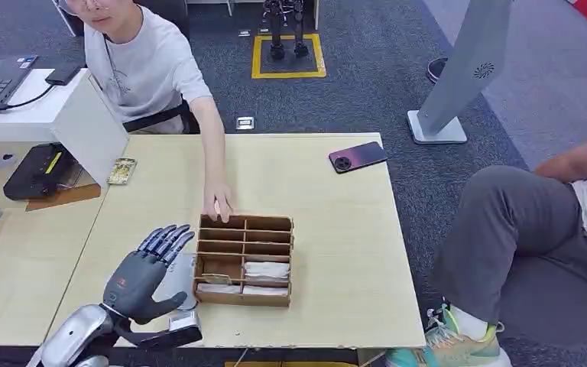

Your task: Pass the card to the sensor for recognition and then transmit it.

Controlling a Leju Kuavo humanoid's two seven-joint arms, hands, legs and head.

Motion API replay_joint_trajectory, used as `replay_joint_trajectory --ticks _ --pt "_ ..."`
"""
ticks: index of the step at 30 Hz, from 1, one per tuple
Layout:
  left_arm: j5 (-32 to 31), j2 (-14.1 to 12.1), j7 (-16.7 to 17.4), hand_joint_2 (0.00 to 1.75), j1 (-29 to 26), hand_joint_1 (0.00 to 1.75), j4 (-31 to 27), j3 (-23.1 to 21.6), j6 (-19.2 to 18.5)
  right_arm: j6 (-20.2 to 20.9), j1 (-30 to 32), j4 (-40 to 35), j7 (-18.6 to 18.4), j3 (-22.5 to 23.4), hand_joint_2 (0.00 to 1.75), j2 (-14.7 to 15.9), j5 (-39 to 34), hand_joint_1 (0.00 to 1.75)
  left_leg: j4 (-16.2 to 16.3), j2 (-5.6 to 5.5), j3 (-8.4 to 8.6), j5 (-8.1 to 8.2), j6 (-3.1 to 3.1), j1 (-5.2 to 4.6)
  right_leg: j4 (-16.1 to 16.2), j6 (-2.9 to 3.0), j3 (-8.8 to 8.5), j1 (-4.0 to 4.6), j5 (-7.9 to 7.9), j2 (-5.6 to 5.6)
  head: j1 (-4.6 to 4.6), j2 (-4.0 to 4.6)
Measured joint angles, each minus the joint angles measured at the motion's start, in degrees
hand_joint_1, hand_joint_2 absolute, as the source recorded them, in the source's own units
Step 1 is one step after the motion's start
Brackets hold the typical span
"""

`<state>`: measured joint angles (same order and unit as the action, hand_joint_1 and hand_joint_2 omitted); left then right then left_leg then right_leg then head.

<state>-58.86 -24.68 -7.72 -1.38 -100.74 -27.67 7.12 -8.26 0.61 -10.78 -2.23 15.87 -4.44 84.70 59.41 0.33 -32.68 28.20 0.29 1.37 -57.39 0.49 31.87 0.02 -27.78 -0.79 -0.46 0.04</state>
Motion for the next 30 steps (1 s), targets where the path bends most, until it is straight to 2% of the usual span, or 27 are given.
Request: replay_joint_trajectory --ticks 4,15,19,23,30 --pt "2.9 -0.4 -2.5 1.75 -0.6 0.00 -1.3 -0.4 -0.6 0.0 0.0 0.0 0.0 0.0 1.75 0.0 0.2 0.00 0.0 -0.01 -0.01 0.00 0.00 0.00 0.0 0.00 0.00 0.00 0.00 0.01 0.00 0.00" --pt "2.8 -0.5 -2.3 1.75 -0.6 0.00 -1.9 -1.5 -0.4 0.1 -0.1 0.0 0.1 0.0 1.75 0.0 0.7 0.00 0.0 0.00 0.03 0.00 0.00 0.00 0.0 0.00 0.00 0.00 0.00 0.00 0.00 0.00" --pt "1.8 0.4 -2.0 1.75 -0.1 0.00 -1.6 -2.6 0.0 0.1 -0.2 0.0 0.1 0.0 1.75 0.0 1.1 0.00 0.0 0.01 0.02 0.00 0.00 0.00 0.0 0.00 0.00 0.00 0.00 -0.02 0.02 0.00" --pt "-0.9 1.2 -0.2 1.75 0.6 0.00 -0.8 -3.3 0.6 0.1 -0.2 0.0 0.1 0.0 1.75 0.0 1.1 0.00 0.0 0.00 0.02 0.00 0.00 0.00 0.0 0.00 -0.01 0.00 0.00 -0.01 0.00 0.00" --pt "-3.2 4.5 1.1 1.75 2.1 0.00 2.9 -5.2 1.7 0.1 -0.2 -0.1 0.1 0.0 1.75 0.0 1.2 0.00 0.0 0.02 0.04 0.00 0.00 0.00 0.0 -0.01 -0.01 0.00 0.01 -0.03 0.00 0.00"
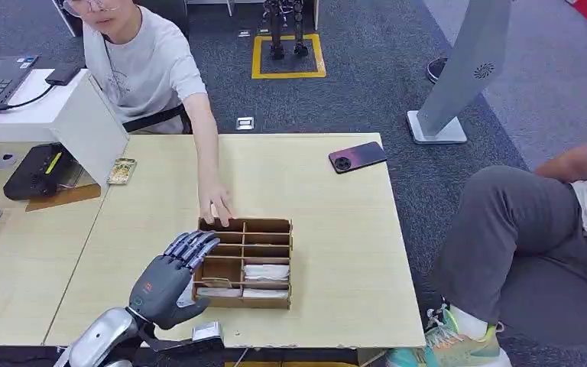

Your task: Pass the card to the sensor for recognition and then transmit it.

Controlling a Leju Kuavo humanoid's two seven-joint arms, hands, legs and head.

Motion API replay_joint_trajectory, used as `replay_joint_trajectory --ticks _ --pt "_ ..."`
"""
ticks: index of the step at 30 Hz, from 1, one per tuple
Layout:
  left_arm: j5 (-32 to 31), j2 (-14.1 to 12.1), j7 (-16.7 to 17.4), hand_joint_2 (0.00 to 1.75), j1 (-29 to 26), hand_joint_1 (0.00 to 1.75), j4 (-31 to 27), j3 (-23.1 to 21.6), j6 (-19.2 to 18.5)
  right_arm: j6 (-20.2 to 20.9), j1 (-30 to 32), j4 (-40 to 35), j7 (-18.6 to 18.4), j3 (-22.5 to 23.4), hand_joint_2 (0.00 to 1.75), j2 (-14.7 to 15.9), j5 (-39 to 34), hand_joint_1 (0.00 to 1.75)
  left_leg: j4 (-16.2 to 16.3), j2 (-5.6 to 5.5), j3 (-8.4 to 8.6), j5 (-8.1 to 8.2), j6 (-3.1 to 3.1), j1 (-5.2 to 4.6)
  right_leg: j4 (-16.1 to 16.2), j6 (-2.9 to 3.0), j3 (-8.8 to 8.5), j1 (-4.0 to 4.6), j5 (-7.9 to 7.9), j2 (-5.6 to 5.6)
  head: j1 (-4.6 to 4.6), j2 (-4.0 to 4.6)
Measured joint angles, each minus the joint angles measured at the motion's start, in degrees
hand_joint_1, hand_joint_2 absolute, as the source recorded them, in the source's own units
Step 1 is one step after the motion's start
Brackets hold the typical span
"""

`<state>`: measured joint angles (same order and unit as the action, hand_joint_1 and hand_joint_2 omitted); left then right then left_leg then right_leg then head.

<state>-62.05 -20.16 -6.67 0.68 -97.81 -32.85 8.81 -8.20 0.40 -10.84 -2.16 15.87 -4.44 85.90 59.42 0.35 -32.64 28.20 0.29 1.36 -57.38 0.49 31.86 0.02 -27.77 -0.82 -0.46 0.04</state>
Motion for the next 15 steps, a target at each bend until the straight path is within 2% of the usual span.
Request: replay_joint_trajectory --ticks 15 --pt "0.4 4.1 0.7 1.75 2.0 0.00 5.3 -0.9 0.4 0.0 0.0 -0.1 0.0 0.0 1.75 0.0 0.4 0.00 0.0 -0.01 0.00 0.00 0.00 0.00 0.0 0.00 0.00 0.00 0.00 0.00 0.00 0.00"
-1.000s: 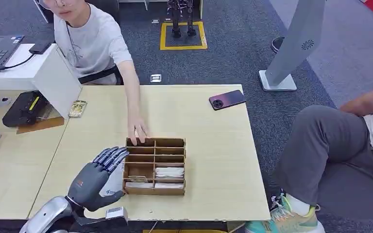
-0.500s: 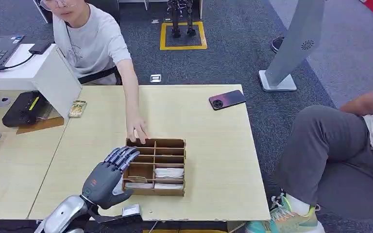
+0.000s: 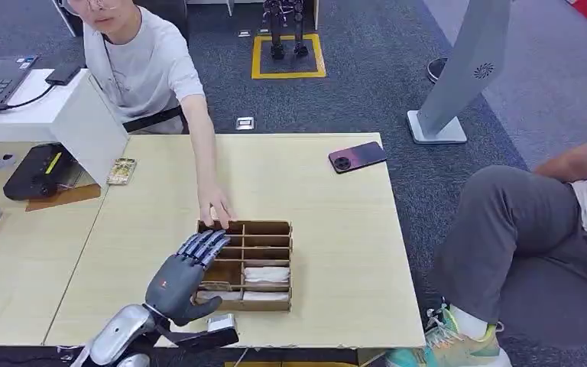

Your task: Pass the card to the sensor for recognition and then transmit it.

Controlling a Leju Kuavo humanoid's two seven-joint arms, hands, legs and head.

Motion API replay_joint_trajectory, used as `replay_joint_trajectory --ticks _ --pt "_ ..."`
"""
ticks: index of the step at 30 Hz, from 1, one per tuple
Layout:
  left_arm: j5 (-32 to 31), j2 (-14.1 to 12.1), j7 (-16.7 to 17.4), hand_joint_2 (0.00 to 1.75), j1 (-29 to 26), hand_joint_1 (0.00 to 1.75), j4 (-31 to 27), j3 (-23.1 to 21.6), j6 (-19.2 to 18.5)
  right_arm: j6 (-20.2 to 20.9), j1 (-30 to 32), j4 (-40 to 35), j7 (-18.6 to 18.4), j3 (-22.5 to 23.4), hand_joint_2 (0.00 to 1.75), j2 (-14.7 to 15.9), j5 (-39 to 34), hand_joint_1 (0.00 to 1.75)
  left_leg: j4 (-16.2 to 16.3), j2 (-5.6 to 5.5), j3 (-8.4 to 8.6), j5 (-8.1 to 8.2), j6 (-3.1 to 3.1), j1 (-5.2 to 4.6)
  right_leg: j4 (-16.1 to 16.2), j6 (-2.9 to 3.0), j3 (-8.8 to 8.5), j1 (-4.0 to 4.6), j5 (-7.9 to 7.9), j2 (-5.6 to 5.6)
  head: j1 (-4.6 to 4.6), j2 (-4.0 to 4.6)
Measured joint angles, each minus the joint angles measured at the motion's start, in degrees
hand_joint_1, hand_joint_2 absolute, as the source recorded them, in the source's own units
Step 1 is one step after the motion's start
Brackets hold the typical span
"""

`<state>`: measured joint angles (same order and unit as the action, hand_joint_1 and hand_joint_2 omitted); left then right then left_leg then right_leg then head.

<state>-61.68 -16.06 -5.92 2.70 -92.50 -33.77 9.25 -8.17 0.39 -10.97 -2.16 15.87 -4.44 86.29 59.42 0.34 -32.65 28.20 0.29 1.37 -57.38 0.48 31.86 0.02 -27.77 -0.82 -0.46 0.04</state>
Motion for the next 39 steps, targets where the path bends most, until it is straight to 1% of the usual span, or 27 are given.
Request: replay_joint_trajectory --ticks 12,32,33,34,35,36,39 --pt "0.0 1.0 0.2 1.75 0.4 0.00 1.9 0.0 0.0 0.0 0.0 0.0 0.0 0.0 1.75 0.0 0.1 0.00 0.0 0.00 0.00 0.00 0.00 0.00 0.0 0.00 0.00 0.00 0.00 0.00 0.00 0.00" --pt "0.1 1.4 0.2 1.75 0.6 0.00 2.4 0.0 0.3 0.0 0.0 0.0 0.0 0.0 1.75 0.0 0.1 0.00 0.0 0.00 0.01 0.00 0.00 0.00 0.0 0.00 -0.01 0.00 0.00 0.00 0.00 0.00" --pt "0.1 1.4 0.2 1.75 0.6 0.23 2.4 0.0 0.3 0.0 0.0 0.0 0.0 0.0 1.75 0.0 0.1 0.00 0.0 0.00 0.01 0.00 0.00 0.00 0.0 0.00 -0.01 0.00 0.00 0.00 0.00 0.00" --pt "0.1 1.4 0.2 1.75 0.6 1.52 2.4 0.0 0.3 0.0 0.0 0.0 0.0 0.0 1.75 0.0 0.1 0.00 0.0 0.00 0.01 0.00 0.00 0.00 0.0 0.00 -0.01 0.00 0.00 0.00 0.00 0.00" --pt "0.0 1.4 0.2 1.75 0.6 1.66 2.4 0.0 0.3 0.0 0.0 0.0 0.0 0.0 1.75 0.0 0.1 0.00 0.0 0.00 0.00 0.00 0.00 0.00 0.0 0.00 -0.01 0.00 0.00 0.00 0.00 0.00" --pt "0.0 1.4 0.2 1.75 0.6 1.75 2.4 0.0 0.2 0.0 0.0 0.0 0.0 0.0 1.75 0.0 0.1 0.00 0.0 0.00 0.00 0.00 0.00 0.00 0.0 0.00 -0.01 0.00 0.00 0.00 0.00 0.00" --pt "0.0 1.2 0.3 1.75 0.6 1.75 2.4 0.0 0.2 0.0 0.0 0.0 0.0 0.0 1.75 0.0 0.2 0.00 0.0 0.00 0.00 0.00 0.00 0.00 0.0 0.00 -0.01 0.00 0.00 0.00 0.00 0.00"
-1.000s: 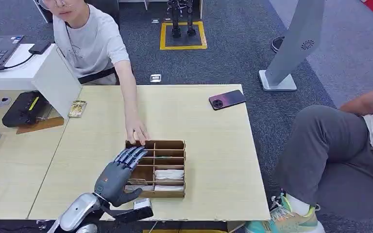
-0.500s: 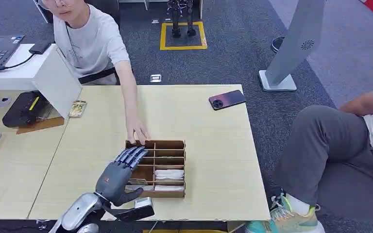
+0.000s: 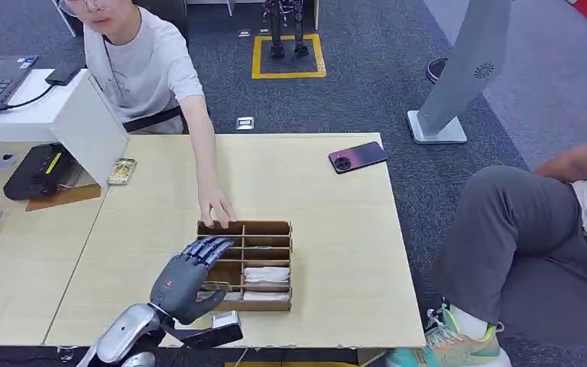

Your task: Pass the card to the sensor for recognition and then transmit it.

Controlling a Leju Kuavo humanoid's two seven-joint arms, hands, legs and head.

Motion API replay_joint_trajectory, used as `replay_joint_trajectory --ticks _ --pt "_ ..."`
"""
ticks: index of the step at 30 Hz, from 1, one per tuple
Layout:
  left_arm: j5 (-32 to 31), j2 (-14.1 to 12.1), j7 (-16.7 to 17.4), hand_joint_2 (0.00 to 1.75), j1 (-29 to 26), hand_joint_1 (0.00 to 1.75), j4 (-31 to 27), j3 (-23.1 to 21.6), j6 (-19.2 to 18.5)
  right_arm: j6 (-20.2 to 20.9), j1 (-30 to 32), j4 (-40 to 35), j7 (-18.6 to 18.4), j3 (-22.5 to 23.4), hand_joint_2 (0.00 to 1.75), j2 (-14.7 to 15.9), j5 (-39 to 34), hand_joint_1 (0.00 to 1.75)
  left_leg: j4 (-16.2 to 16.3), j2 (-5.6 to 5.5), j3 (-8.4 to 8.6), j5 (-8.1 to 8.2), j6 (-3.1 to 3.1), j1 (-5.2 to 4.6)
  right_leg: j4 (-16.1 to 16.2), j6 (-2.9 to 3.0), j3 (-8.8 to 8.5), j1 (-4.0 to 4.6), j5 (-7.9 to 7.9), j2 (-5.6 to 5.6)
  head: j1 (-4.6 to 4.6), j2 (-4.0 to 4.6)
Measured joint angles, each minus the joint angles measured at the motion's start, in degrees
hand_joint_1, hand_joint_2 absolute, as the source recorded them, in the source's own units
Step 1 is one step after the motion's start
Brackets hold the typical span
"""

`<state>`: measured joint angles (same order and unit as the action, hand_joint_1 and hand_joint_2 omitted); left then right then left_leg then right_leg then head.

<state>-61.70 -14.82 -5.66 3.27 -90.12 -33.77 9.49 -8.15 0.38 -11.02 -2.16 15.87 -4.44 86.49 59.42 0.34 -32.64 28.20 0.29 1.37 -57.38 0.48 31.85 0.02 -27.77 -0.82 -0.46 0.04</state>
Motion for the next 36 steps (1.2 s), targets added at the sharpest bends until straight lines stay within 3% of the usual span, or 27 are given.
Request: replay_joint_trajectory --ticks 36 --pt "-0.3 -1.4 0.0 1.75 -0.5 1.75 0.0 -0.1 -0.6 0.0 0.0 0.0 0.1 0.0 1.75 0.0 0.1 0.00 0.0 -0.01 0.02 0.00 0.00 0.00 0.0 0.01 -0.05 0.00 0.00 0.01 0.00 0.00"
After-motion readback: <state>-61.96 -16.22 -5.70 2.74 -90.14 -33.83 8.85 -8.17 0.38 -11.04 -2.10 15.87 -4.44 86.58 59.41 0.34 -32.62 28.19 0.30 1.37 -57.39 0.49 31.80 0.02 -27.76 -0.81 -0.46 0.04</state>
